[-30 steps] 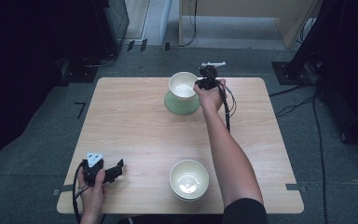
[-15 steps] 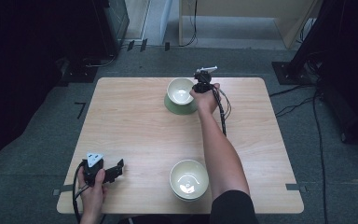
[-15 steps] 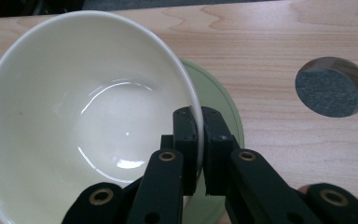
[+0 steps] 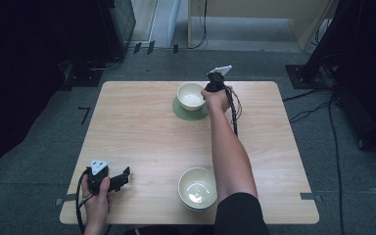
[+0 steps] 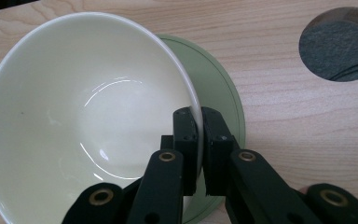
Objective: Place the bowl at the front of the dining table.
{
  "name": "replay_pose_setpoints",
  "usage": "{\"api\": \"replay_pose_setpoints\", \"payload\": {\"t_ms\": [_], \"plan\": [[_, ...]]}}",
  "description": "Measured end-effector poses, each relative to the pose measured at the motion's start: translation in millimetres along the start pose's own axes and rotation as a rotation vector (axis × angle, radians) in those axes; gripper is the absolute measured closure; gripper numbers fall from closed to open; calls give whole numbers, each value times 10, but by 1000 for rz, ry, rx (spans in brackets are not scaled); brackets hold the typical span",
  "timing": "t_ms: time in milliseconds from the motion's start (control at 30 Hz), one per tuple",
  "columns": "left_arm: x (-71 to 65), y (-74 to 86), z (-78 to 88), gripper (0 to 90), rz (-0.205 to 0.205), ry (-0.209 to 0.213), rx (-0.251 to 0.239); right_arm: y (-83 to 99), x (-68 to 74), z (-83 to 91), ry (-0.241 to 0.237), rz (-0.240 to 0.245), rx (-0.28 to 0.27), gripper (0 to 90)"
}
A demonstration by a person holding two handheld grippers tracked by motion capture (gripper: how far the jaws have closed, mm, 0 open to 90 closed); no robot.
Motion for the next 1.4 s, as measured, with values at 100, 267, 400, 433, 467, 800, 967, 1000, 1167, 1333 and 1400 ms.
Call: {"api": "replay_pose_setpoints", "payload": {"t_ms": [100, 267, 400, 433, 467, 800, 967, 1000, 1167, 1333, 1400], "plan": [[1, -1, -1, 127, 1, 0, 0, -22, 40, 7, 31, 35, 10, 870], [2, -1, -1, 127, 2, 1, 0, -49, 78, 14, 62, 67, 22, 870], [2, -1, -1, 127, 2, 1, 0, -75, 98, 20, 76, 76, 34, 868], [2, -1, -1, 127, 2, 2, 0, -80, 90, 22, 70, 69, 36, 867], [1, -1, -2, 127, 2, 2, 0, -96, 60, 33, 57, 43, 32, 866], [0, -1, -1, 127, 2, 0, -1, -79, 21, 40, 16, 28, 9, 856], [1, -1, -1, 127, 2, 0, 0, -72, 6, 86, -77, 53, -35, 543], [1, -1, -1, 127, 2, 0, 0, -72, 6, 86, -77, 53, -35, 543], [-1, -1, -2, 127, -2, -3, 2, -55, 46, 163, -122, 124, -94, 331], [-2, -1, -3, 127, -2, -4, 1, -5, 58, 264, -148, 182, -156, 321], [-3, -1, -3, 127, -3, -5, 2, 30, 36, 300, -131, 202, -185, 306]]}}
Point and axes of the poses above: each handheld gripper's, and its own axes: z roughly backward along the jaws, y roughly out of its underside, x roughly to its left, the point moved 2 cm from there along -z, roughly forward along the jaws, and after that the axes turned 4 degrees about -x, right-handed, at the moved point
